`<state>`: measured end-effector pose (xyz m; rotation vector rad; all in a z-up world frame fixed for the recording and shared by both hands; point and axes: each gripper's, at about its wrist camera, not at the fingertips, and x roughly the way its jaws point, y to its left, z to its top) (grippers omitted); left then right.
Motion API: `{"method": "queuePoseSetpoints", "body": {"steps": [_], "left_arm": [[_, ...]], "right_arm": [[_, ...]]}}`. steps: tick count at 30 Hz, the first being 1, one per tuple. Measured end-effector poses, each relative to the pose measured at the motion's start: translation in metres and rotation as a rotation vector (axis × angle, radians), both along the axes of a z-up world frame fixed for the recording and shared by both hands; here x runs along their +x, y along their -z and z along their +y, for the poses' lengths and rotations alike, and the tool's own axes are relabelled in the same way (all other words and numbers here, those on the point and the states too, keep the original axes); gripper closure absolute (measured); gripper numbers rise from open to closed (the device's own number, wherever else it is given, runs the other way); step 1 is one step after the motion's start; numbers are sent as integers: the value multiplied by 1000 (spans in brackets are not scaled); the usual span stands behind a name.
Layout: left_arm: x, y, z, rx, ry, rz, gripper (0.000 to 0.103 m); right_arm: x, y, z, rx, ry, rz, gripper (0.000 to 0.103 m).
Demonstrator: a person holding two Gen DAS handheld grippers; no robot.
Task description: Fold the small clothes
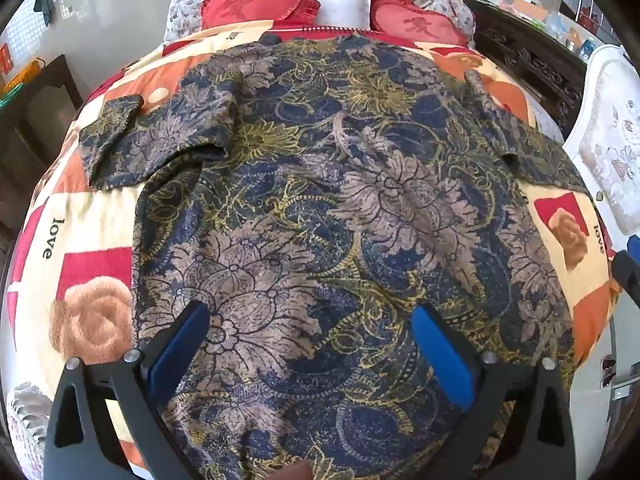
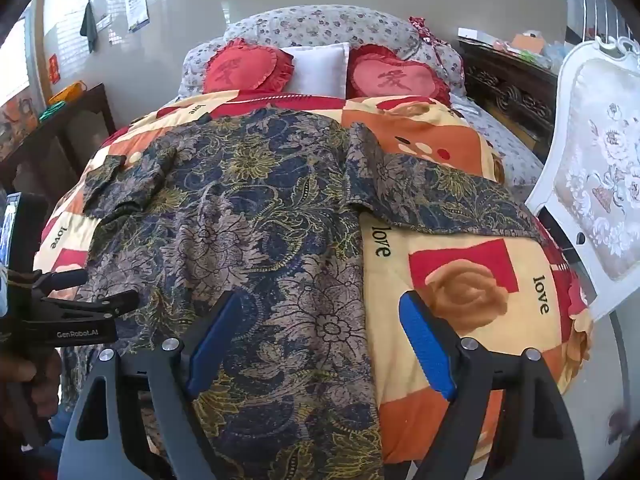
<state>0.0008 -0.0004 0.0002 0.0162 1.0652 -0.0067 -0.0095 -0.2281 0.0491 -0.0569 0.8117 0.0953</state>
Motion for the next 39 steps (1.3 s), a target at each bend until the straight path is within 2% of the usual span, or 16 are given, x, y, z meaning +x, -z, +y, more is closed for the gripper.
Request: {"method": "queuePoseSetpoints", "body": {"steps": [8, 21, 39], "left_arm": [[-3, -2, 11, -44, -4, -6, 0], [2, 10, 6, -53, -8, 16, 0], [13, 21, 11, -46, -26, 44, 0]], "right_arm": [[1, -5, 3, 7, 4, -7, 33], [2, -7, 6, -1, 1, 1, 33], [24, 0, 12, -9, -9, 23, 33]]}}
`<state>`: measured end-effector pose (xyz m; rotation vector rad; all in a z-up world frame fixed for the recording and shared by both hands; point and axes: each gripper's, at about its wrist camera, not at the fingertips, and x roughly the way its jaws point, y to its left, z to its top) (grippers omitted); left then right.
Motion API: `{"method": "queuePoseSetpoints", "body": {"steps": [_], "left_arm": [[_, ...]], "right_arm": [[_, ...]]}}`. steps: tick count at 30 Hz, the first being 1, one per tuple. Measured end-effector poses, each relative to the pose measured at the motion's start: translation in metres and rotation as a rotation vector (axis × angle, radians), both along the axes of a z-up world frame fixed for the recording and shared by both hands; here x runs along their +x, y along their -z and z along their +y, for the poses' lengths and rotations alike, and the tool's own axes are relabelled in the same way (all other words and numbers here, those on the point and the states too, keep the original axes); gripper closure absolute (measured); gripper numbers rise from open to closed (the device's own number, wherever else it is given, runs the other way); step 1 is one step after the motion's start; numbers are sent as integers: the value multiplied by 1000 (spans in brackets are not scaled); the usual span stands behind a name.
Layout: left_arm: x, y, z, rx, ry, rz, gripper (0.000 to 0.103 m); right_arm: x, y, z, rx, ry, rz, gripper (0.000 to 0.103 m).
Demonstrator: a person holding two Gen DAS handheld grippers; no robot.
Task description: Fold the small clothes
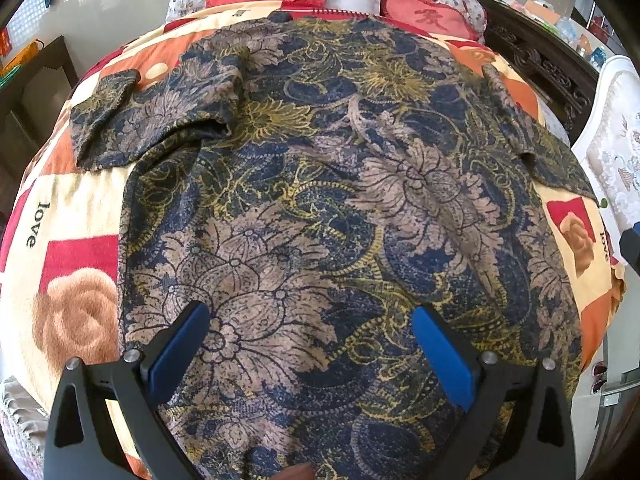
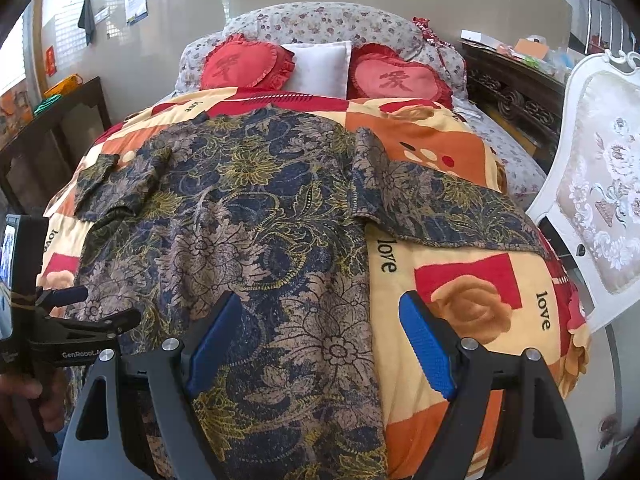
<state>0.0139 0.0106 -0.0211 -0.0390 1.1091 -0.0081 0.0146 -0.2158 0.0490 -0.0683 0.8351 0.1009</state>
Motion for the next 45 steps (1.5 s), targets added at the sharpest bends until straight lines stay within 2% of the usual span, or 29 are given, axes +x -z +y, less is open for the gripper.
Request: {"method": "queuePoseSetpoints", "body": {"steps": [45], "left_arm": [[-2, 3, -6, 27, 4, 23, 0]], "right_arm": [[-1, 7, -4, 28, -3, 9, 33]]}}
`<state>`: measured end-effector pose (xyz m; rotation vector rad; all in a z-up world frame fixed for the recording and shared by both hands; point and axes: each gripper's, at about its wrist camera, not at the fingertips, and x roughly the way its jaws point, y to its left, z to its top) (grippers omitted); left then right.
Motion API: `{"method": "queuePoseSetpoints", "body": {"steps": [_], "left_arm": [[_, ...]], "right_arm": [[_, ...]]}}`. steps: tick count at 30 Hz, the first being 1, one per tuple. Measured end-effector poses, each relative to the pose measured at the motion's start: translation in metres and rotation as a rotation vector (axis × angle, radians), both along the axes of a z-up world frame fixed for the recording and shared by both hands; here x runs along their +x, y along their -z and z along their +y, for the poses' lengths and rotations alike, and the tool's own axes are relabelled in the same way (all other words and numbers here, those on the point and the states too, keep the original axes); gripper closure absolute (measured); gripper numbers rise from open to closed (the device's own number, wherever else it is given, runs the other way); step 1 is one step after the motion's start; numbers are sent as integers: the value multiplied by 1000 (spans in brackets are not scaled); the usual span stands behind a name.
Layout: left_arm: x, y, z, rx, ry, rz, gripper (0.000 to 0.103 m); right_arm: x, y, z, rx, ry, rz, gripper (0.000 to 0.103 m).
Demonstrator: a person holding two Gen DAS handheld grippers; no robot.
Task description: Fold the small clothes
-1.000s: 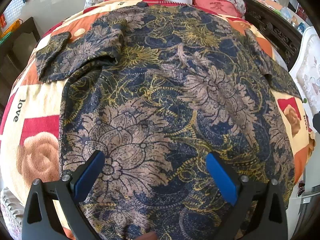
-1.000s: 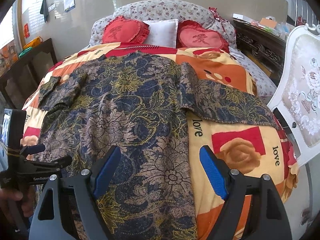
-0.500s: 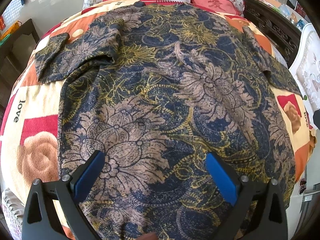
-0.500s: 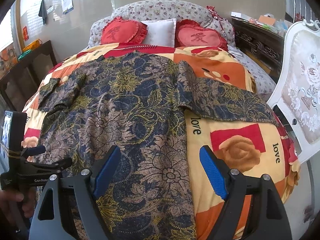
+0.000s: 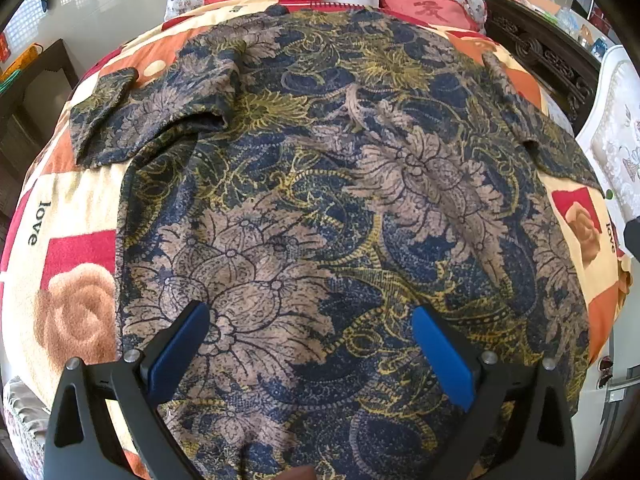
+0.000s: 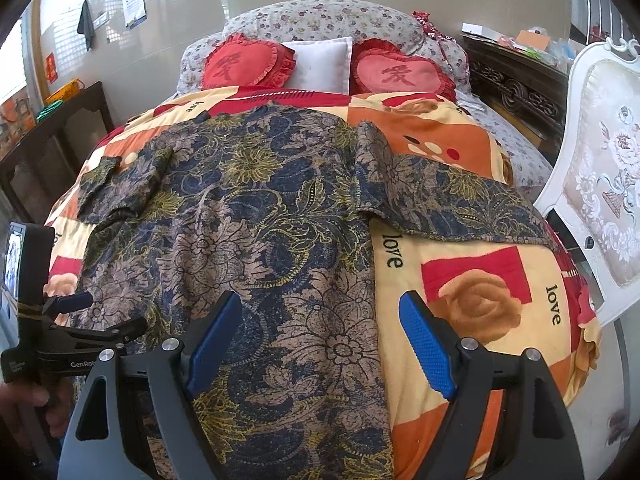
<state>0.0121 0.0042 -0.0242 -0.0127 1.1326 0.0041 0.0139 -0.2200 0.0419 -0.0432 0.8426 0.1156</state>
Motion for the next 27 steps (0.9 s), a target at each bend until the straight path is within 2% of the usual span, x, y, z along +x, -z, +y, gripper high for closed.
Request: {"method": "queuePoseSetpoints", "body": {"steps": [27], "left_arm": [[0, -2, 1, 4, 3, -1, 0]], "right_arm": [[-3, -4, 5, 2, -7, 3, 33]]}}
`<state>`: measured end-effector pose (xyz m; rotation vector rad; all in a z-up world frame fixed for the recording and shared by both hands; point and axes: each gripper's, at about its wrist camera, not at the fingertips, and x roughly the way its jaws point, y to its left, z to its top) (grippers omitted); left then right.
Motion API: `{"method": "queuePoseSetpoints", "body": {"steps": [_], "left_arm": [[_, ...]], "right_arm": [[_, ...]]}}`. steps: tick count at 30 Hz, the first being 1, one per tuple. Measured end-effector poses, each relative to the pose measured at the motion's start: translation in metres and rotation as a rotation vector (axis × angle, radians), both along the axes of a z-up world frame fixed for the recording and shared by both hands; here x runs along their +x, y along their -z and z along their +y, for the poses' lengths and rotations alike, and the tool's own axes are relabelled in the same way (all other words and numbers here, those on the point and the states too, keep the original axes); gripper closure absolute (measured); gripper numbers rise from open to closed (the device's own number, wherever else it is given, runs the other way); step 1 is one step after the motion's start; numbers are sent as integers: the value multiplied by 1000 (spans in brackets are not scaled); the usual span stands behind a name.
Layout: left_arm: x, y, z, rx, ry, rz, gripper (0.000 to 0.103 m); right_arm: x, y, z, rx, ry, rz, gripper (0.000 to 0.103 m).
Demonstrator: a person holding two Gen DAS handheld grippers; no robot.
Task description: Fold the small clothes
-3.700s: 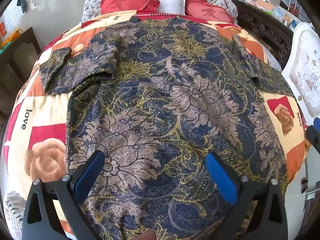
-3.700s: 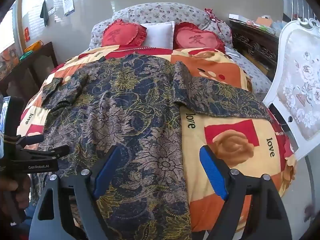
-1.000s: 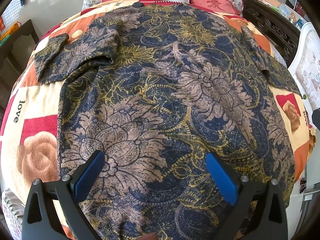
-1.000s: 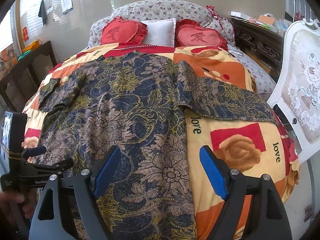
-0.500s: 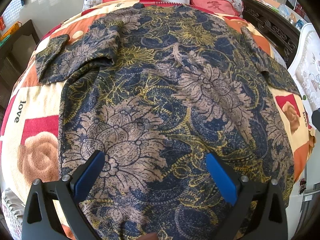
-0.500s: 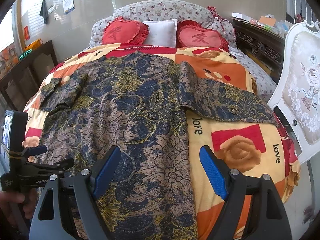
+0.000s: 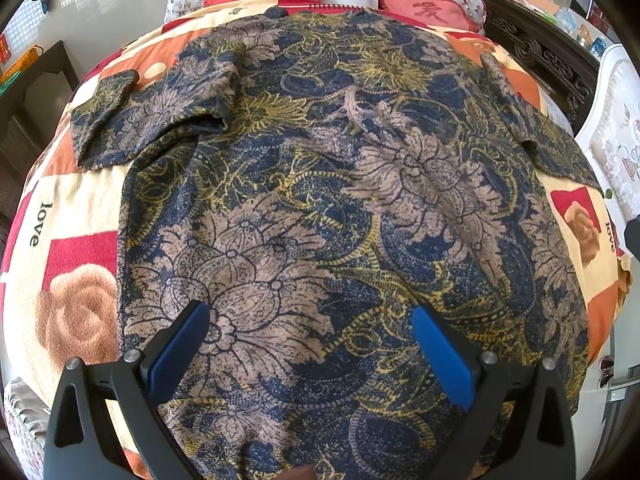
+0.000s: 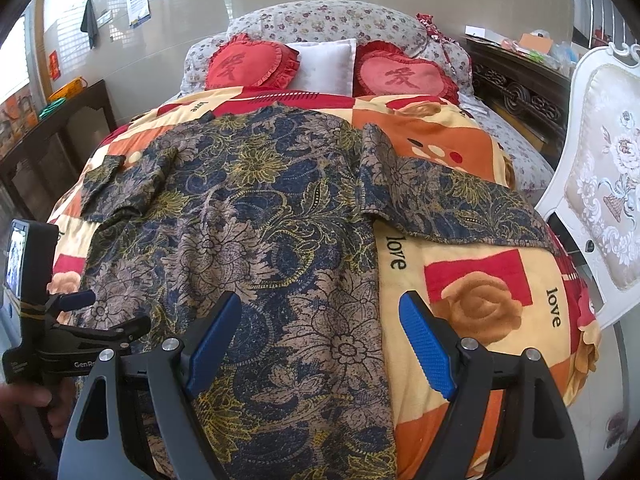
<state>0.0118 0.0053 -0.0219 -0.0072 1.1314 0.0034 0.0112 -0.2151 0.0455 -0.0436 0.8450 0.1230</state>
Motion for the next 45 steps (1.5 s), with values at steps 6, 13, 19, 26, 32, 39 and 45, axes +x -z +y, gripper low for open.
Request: {"method": "queuePoseSetpoints", "body": {"steps": [6, 13, 19, 26, 32, 39, 45], "left_arm": [[0, 1, 0, -1, -3, 1, 0], [0, 4, 0, 0, 0, 1, 0], [10, 8, 6, 19, -11, -8, 0], [70, 4, 40, 96, -96, -113, 0], [121, 31, 64, 62, -137, -114, 0], [117, 41, 72, 15, -168, -204, 0], [119, 42, 70, 27, -167, -196, 0]], "right_arm": [[0, 0, 0, 1, 2, 6, 33], [0, 1, -2, 0, 3, 9, 33], [4, 2, -3, 5, 1, 9, 33], [49, 11, 10, 8, -13, -7, 33], [118, 46, 50, -50, -52, 34, 33], [167, 85, 89, -60, -114, 59, 33], [167, 105, 88, -46, -87, 48, 32]]}}
